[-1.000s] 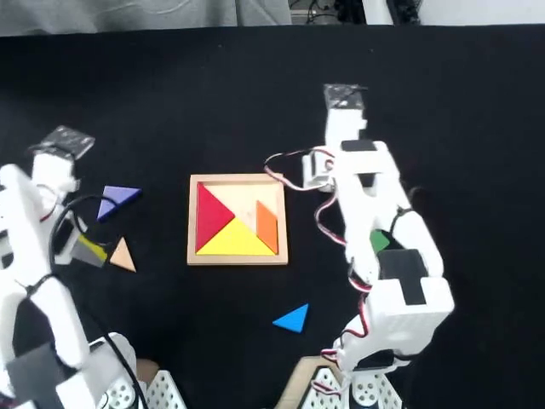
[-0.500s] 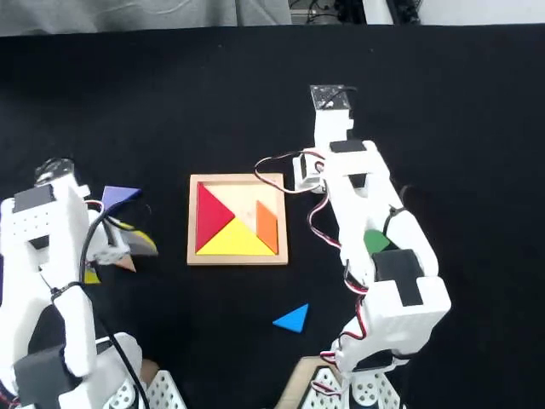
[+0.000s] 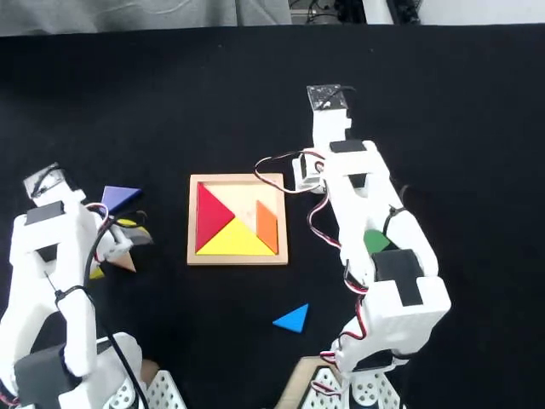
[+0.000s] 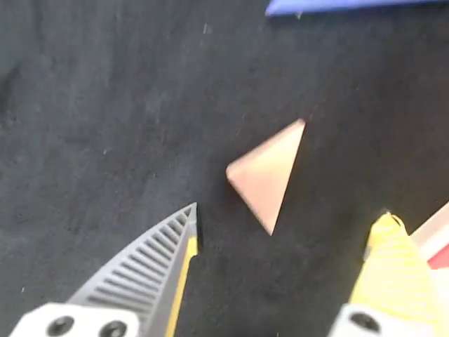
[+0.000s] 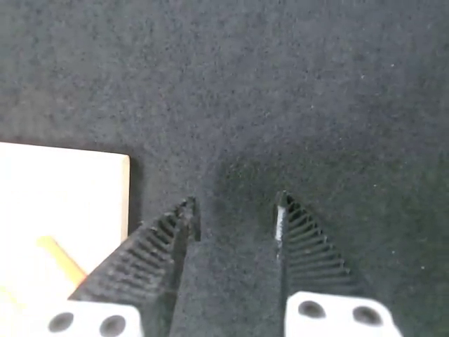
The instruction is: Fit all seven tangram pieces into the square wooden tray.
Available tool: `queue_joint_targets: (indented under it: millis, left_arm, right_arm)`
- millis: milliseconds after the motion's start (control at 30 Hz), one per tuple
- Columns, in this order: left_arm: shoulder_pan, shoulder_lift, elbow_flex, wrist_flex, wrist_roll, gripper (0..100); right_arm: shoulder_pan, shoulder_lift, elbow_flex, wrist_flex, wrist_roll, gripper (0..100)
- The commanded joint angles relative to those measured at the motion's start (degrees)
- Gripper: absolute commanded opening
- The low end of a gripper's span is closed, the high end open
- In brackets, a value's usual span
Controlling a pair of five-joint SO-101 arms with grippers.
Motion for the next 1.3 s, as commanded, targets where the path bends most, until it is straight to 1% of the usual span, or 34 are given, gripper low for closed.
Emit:
queue_joint_targets:
  millis: [0, 100, 467, 633, 700, 1267]
  left_arm:
    - [-0.57, 0.97, -0.75, -3.25, 1.05, 36]
    - [-0.57, 4.48, -1.98, -3.87, 2.64, 36]
    - [-0.57, 16.97, -7.87, -4.04, 2.73, 36]
    - [-0.57, 18.29, -10.33, -4.13, 2.46, 26]
    - [-0.31, 18.37, -10.42, -4.13, 2.55, 24]
    - [-0.13, 18.46, -10.33, -4.22, 2.73, 23]
  right_arm:
    - [-0.88, -3.38, -0.48, 0.09, 0.62, 17.9]
    - [-0.88, -3.38, -0.4, 0.09, 0.62, 17.9]
    - [-0.88, -3.38, -0.57, 0.09, 0.62, 17.9]
    - [-0.88, -3.38, -0.57, 0.09, 0.62, 17.9]
    - [-0.88, -3.38, -0.57, 0.09, 0.62, 17.9]
    - [-0.88, -3.38, -0.57, 0.09, 0.62, 17.9]
